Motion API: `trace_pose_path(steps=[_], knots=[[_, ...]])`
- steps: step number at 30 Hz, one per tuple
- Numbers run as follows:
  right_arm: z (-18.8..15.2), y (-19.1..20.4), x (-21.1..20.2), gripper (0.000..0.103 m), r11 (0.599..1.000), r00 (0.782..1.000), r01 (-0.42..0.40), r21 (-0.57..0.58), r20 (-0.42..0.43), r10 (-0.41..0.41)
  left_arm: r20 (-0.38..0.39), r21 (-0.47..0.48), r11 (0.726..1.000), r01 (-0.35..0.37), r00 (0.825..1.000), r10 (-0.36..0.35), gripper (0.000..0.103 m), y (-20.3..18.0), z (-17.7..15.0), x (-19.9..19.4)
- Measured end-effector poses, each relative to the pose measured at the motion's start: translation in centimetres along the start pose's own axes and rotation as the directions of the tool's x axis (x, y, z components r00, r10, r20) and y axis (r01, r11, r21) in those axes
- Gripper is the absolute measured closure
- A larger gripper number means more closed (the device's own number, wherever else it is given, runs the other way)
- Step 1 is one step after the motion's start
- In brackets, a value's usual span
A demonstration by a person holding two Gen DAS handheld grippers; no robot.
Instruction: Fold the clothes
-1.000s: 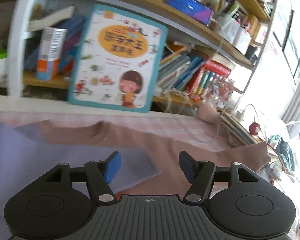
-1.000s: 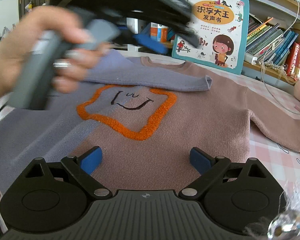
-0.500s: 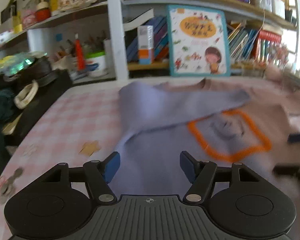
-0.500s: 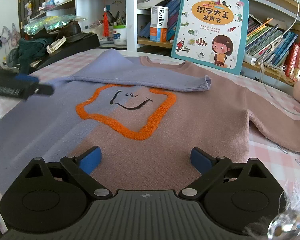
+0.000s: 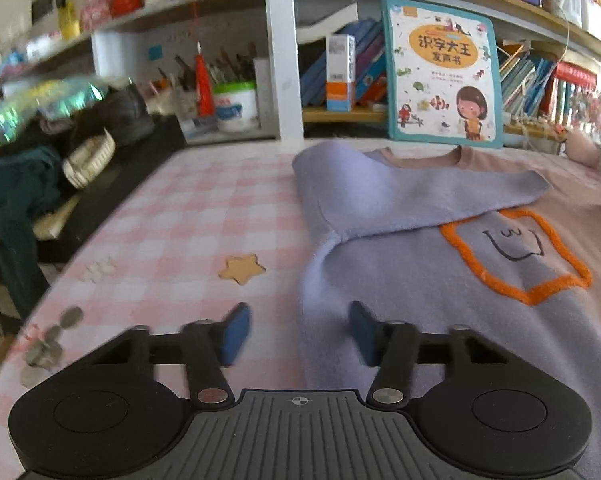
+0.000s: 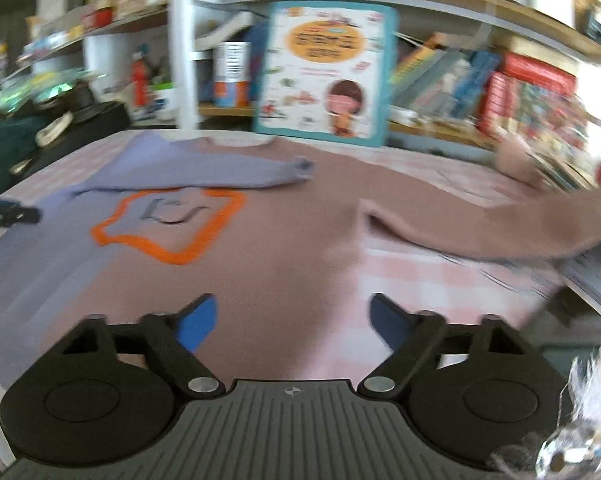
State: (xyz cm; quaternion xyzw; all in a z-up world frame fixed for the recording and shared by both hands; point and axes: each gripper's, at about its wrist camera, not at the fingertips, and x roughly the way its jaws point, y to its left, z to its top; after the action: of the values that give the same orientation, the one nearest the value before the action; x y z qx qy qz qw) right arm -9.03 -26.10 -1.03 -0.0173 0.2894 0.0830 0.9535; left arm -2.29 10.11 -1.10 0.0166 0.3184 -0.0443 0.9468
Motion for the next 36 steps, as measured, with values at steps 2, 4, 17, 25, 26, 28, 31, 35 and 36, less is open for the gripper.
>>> trace_pose_path(steps=[2,4,17,25,26,28,31,35,36], knots=[[-0.2,-0.8,0.0,0.054,1.000,1.000,0.004,0.020,-0.027,-0.003,-0.009,-0.034,0.998,0.058,0.998,-0.058,0.085,0.6,-0.2,0.2],[-0.5,-1.1,0.3,0.073,0.999,0.998,-0.022,0.038,-0.057,0.024,-0.002,-0.067,0.993,0.096,0.995,-0.097,0.098,1.0,-0.2,0.3],[0.6,1.8,3.6,0.091,0.997,0.996,-0.082,0.009,-0.030,0.083,0.006,-0.095,0.995,0.027,1.000,-0.027,0.098,4.0,0.8,2.0],[0.7,1.9,4.2,0.083,0.996,0.996,-0.084,0.017,-0.020,0.084,0.015,-0.063,0.998,-0.017,1.000,0.018,0.091,3.7,1.1,1.4],[0.6,1.7,4.1,0.077,0.996,0.996,-0.087,0.030,-0.020,0.087,0.019,-0.057,0.998,-0.027,0.999,0.028,0.090,3.5,1.1,1.2],[0.4,1.3,3.8,0.071,0.994,0.995,-0.093,0.051,-0.020,0.094,0.047,-0.024,0.999,-0.043,0.998,0.044,0.088,2.6,1.0,0.0],[0.4,0.7,3.3,0.064,0.994,0.996,-0.090,0.068,-0.010,0.091,0.078,0.012,1.000,-0.008,0.997,0.007,0.071,1.0,0.8,-1.3],[0.5,0.0,2.5,0.057,0.993,0.997,-0.083,0.087,0.006,0.082,0.107,0.051,0.997,0.050,0.993,-0.056,0.062,-1.2,0.4,-2.9],[0.6,-0.5,2.3,0.056,0.992,0.997,-0.078,0.097,0.008,0.077,0.105,0.052,0.996,0.073,0.991,-0.078,0.062,-1.6,0.2,-3.0]])
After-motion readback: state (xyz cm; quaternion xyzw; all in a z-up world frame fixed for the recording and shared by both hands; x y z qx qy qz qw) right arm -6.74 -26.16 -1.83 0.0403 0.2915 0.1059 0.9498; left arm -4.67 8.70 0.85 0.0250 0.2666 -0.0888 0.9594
